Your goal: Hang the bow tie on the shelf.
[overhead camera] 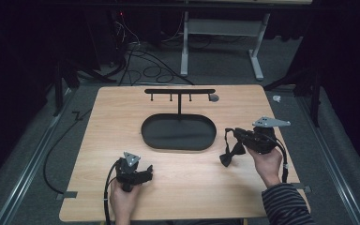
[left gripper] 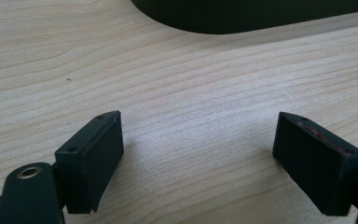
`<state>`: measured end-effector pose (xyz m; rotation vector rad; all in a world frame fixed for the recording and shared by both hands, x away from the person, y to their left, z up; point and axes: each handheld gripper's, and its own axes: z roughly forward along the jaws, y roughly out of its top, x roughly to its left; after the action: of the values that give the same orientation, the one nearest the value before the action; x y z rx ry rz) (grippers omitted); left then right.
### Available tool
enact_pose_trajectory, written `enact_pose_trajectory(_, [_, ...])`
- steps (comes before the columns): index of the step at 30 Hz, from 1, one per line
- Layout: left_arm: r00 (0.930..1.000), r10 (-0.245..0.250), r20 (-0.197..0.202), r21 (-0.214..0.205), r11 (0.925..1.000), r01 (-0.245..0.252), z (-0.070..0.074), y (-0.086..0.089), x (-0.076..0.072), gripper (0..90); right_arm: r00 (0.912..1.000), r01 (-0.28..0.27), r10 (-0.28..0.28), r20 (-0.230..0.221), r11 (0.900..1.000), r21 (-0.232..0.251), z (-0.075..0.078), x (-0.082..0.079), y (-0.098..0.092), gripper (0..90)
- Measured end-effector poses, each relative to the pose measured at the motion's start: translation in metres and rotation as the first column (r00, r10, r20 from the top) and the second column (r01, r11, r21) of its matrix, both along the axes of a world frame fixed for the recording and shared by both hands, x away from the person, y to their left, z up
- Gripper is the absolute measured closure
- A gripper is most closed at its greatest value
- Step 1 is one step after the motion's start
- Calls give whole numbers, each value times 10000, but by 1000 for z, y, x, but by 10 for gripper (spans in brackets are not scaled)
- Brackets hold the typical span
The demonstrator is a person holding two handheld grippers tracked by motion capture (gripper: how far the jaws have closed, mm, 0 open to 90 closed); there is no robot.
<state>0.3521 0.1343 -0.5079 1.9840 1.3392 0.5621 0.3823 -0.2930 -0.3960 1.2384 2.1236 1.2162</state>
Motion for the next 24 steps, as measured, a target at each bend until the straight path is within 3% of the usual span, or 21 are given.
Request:
enact_pose_trajectory(7, [10000, -11, -1, -6, 10000, 11, 0, 0, 0, 164, 9990, -295, 294, 345, 9996, 21, 14, 5, 9, 828])
enact_pose_trajectory(24, [10000, -27, 1, -9, 10000, 27, 0, 0, 0, 163, 9925, -1044, 1063, 609, 9940, -325, 29, 17, 38, 828])
